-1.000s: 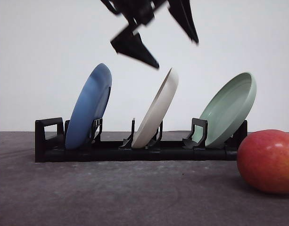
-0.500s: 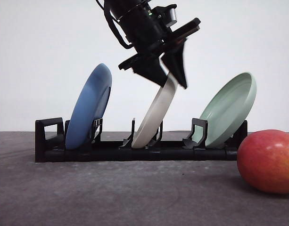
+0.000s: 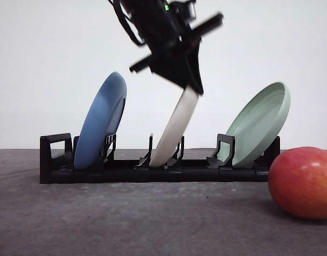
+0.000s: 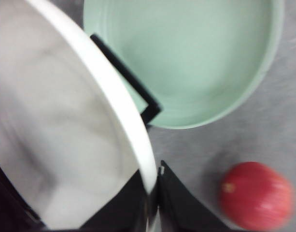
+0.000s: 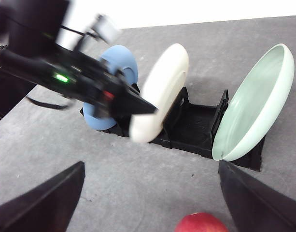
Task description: Place pomegranate in white plate
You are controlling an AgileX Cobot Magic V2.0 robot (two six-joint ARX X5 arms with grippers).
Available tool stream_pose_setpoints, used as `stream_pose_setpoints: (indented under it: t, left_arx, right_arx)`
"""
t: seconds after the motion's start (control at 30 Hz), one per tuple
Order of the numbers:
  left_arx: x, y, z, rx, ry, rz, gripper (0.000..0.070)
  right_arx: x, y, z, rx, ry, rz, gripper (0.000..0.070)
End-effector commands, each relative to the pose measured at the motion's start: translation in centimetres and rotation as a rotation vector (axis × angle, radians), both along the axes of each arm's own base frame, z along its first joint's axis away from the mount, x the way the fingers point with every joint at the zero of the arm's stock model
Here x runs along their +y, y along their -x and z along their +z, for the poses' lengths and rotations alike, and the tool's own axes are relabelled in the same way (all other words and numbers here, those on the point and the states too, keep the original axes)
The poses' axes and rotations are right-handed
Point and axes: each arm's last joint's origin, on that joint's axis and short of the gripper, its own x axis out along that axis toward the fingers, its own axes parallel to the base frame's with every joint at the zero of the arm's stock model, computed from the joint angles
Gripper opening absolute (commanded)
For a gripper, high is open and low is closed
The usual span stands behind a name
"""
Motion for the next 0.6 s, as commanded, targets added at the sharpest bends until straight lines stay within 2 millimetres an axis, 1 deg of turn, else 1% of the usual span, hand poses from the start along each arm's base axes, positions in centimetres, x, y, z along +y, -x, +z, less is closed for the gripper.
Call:
stream_pose_setpoints:
  t: [0.0, 0.1, 0.17, 0.3, 0.43, 0.5, 0.57]
  left_arx:
    - [-0.1, 1.5, 2.7, -0.033, 0.061, -0.037, 0.0]
    - [0.6, 4.1, 4.8, -0.04, 0.06, -0.078, 0.0]
    - [1.2, 6.2, 6.1, -0.039, 0.047, -0.119, 0.0]
    - [2.0, 10.3, 7.7, -0.012, -0.006, -0.216, 0.0]
    - [1.9, 14.4, 7.8, -0.033, -0.151, -0.262, 0.0]
    - [1.6, 16.2, 7.4, -0.064, -0.243, -0.274, 0.0]
    - [1.0, 17.9, 6.4, -0.09, -0.333, -0.291, 0.0]
  right_arx:
    - [0.0, 0.0, 0.5, -0.015, -0.01, 0.004, 0.0563]
    - [0.0, 0.0, 0.5, -0.016, -0.01, 0.004, 0.0563]
    - [0.0, 0.0, 0.5, -0.016, -0.01, 0.004, 0.0563]
    - [0.0, 0.0, 0.5, -0.016, -0.01, 0.003, 0.0563]
    - [0.0, 0.0, 0.5, -0.016, -0.01, 0.003, 0.0563]
    - [0.0, 0.0, 0.5, -0.016, -0.01, 0.003, 0.0563]
    - [0.0, 0.0, 0.5, -0.016, -0.01, 0.003, 0.0563]
